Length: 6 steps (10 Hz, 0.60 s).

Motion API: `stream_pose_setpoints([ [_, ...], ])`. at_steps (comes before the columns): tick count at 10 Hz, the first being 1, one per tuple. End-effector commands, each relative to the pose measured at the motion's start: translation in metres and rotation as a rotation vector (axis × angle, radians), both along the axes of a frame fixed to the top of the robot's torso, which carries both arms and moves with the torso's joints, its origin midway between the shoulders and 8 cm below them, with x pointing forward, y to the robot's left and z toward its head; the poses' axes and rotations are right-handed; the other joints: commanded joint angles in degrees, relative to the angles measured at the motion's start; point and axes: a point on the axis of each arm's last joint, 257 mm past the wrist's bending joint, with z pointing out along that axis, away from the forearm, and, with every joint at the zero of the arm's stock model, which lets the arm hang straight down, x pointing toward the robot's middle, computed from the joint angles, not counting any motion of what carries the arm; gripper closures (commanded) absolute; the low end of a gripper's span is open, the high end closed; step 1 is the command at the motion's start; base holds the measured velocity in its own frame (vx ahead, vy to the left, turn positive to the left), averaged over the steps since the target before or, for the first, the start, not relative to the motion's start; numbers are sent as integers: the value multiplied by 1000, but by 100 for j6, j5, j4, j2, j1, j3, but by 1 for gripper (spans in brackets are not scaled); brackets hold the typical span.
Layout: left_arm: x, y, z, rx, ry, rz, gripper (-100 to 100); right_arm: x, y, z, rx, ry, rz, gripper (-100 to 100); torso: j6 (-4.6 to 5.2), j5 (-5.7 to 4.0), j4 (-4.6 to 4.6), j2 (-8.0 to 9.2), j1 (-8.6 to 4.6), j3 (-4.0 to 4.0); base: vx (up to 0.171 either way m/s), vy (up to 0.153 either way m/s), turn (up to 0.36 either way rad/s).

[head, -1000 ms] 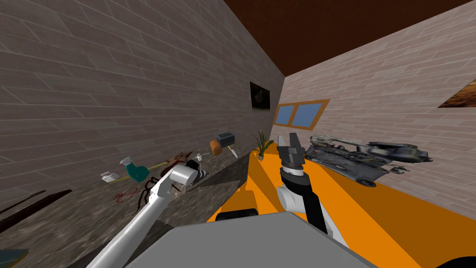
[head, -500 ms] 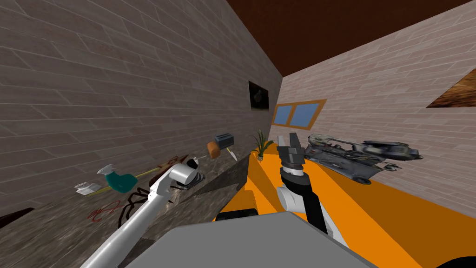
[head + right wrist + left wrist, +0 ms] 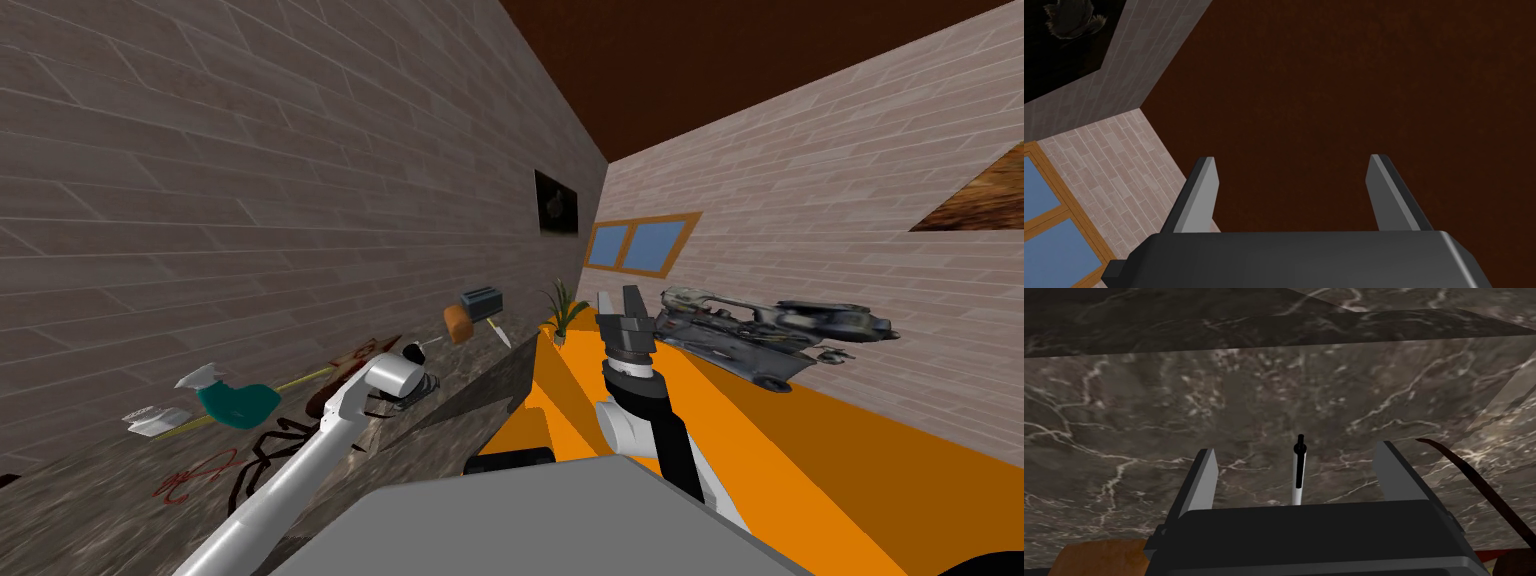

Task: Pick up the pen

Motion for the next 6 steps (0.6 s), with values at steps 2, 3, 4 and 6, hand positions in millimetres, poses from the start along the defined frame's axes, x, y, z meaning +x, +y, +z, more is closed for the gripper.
stream_pose_setpoints([
  [2,3,1,-13,0,-4,9,-100,0,0,0,0,0,0,0,0,0,1,3,1,2,-16,19,-44],
  [3,3,1,-9,0,-1,7,-100,0,0,0,0,0,0,0,-1,0,1,4,2,3,-6,8,-6],
  [4,3,1,-10,0,-3,7,100,0,0,0,0,0,0,0,-1,-1,1,2,-2,2,0,0,0],
  [6,3,1,-10,0,-3,8,100,0,0,0,0,0,0,0,1,-1,0,-1,-6,0,0,0,0],
])
